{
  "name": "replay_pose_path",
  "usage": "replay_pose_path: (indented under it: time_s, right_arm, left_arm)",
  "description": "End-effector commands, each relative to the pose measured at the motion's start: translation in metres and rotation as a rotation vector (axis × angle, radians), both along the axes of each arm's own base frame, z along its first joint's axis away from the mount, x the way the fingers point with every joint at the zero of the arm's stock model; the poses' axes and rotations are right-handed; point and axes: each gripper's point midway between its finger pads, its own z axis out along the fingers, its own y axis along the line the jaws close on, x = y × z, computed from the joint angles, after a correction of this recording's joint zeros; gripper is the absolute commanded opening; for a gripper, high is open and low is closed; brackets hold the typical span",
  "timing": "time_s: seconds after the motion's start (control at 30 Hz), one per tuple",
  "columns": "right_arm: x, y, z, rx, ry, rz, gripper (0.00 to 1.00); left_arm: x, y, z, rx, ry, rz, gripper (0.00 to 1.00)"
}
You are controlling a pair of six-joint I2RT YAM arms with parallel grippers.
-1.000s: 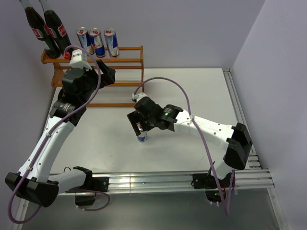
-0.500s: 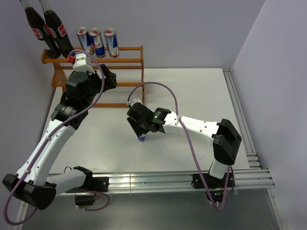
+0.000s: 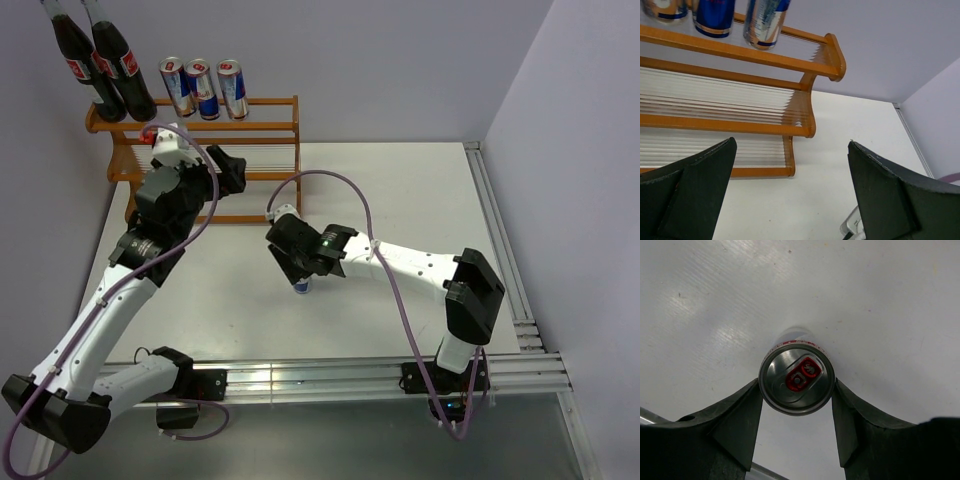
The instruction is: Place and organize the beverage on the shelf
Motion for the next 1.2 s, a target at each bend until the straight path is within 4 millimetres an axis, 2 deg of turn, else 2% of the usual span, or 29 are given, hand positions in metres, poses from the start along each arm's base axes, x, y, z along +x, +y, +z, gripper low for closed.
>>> replay_pose_path:
  time_s: [0.0, 0.03, 0.07, 0.13, 0.2, 0.23, 0.27, 0.33, 0.4, 0.47, 0.5, 0.63, 0.77, 0.97, 1.17]
  right_arm:
    - [0.022, -0.008, 0.056, 0.094, -0.113, -0.07, 0.31]
    - [0.026, -0.016, 0.059, 0.091, -0.114, -0.09, 0.31]
    - [0.029, -0.021, 0.06, 0.095, -0.113, -0.106, 0.31]
    - [0.035, -0.036, 0.066, 0.092, -0.115, -0.142, 0.3]
    - [0.039, -0.047, 0.07, 0.096, -0.118, -0.172, 0.3]
    - [0.04, -0.056, 0.076, 0.098, -0.121, -0.188, 0.3]
    - [0.046, -0.066, 0.079, 0.099, -0.123, -0.22, 0.3]
    - [0.049, -0.08, 0.085, 0.096, -0.126, -0.25, 0.3]
    - [0.057, -0.096, 0.096, 0.097, -0.14, -0.289, 0.29]
    - [0.06, -0.106, 0.105, 0.083, -0.155, -0.304, 0.29]
    - [0.062, -0.112, 0.11, 0.082, -0.163, -0.318, 0.29]
    - [0.065, -0.123, 0.126, 0.077, -0.179, -0.332, 0.29]
    - [0.066, -0.123, 0.146, 0.105, -0.2, -0.332, 0.29]
    - [0.067, -0.117, 0.164, 0.139, -0.21, -0.312, 0.28]
    - [0.066, -0.111, 0.178, 0.171, -0.212, -0.28, 0.28]
  left_arm:
    - [-0.001, -0.017, 0.017, -0.045, -0.095, -0.085, 1.0]
    - [-0.001, -0.02, 0.01, -0.04, -0.086, -0.099, 1.0]
    - [-0.001, -0.026, 0.016, -0.051, -0.12, -0.128, 1.0]
    - [-0.001, -0.031, 0.009, -0.042, -0.126, -0.15, 1.0]
    - [-0.003, -0.041, 0.012, -0.038, -0.166, -0.192, 1.0]
    - [-0.003, -0.044, 0.002, -0.019, -0.164, -0.207, 1.0]
    - [-0.004, -0.052, 0.006, -0.022, -0.199, -0.241, 0.99]
    - [-0.004, -0.059, -0.003, 0.0, -0.209, -0.272, 0.99]
    - [-0.01, -0.077, -0.004, 0.012, -0.251, -0.361, 1.0]
    - [-0.014, -0.093, -0.017, 0.052, -0.261, -0.429, 0.99]
    - [-0.02, -0.102, -0.014, 0.057, -0.293, -0.482, 1.0]
    - [-0.033, -0.132, -0.036, 0.111, -0.322, -0.64, 1.0]
    - [-0.049, -0.156, -0.055, 0.131, -0.355, -0.76, 1.0]
    - [-0.066, -0.175, -0.076, 0.16, -0.385, -0.876, 0.99]
    - [-0.078, -0.188, -0.091, 0.199, -0.401, -0.918, 0.99]
